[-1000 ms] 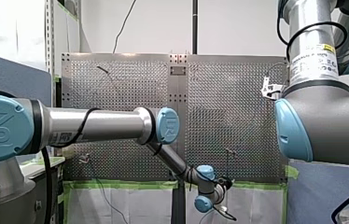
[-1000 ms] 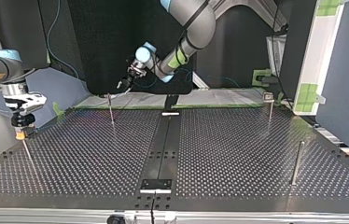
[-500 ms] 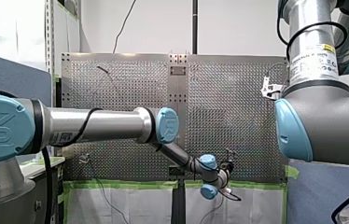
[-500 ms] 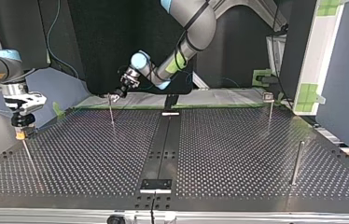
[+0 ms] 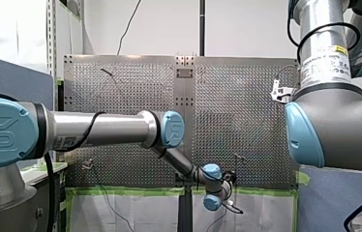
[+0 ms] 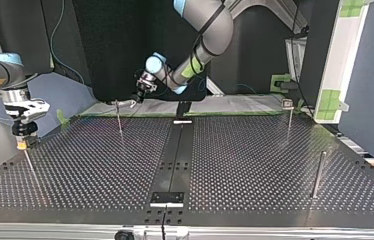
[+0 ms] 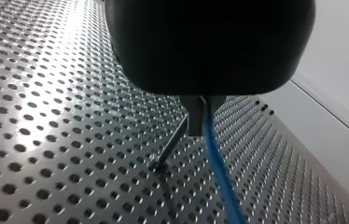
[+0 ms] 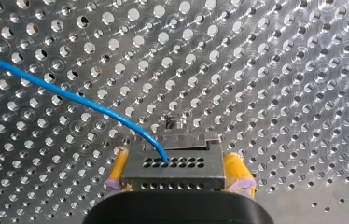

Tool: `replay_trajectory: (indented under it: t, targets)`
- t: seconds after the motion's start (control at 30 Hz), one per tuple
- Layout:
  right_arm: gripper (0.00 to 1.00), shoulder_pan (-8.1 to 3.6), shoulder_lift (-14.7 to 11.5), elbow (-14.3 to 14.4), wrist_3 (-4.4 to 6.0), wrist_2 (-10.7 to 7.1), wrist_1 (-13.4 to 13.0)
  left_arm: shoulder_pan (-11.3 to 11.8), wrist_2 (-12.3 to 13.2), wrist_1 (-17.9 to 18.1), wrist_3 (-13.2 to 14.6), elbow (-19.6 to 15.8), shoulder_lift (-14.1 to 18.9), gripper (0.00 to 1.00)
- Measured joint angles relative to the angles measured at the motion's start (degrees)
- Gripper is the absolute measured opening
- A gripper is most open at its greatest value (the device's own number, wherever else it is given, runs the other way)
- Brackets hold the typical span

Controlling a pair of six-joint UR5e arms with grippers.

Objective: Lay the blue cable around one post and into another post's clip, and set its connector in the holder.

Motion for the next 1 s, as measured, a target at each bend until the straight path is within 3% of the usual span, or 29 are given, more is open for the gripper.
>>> replay_trajectory:
  t: [0.3, 0.33, 0.5, 0.73, 0.8, 0.83, 1.0]
  targets:
    - [0.00, 0.00, 0.00, 0.00, 0.00, 0.00, 0.00, 0.50, 1.01, -0.57, 0.73, -1.16, 0.02, 0.00]
    - [0.00, 0.00, 0.00, 0.00, 0.00, 0.00, 0.00, 0.52, 1.04, -0.57, 0.74, -1.16, 0.02, 0.21]
    - [0.00, 0.00, 0.00, 0.00, 0.00, 0.00, 0.00, 1.01, 1.54, -1.70, 1.07, -1.24, 0.02, 0.32]
    - [0.00, 0.00, 0.00, 0.00, 0.00, 0.00, 0.00, 1.35, 2.24, -2.32, 1.09, -1.26, 0.01, 0.63]
    - [0.00, 0.00, 0.00, 0.00, 0.00, 0.00, 0.00, 1.42, 2.44, -2.33, 0.94, -1.26, 0.01, 0.63]
    - [0.00, 0.00, 0.00, 0.00, 0.00, 0.00, 0.00, 1.47, 2.53, -2.34, 0.86, -1.26, -0.01, 0.69]
    - [0.00, 0.00, 0.00, 0.00, 0.00, 0.00, -0.01, 1.77, 3.08, -2.35, 0.25, -1.27, 0.00, 0.69]
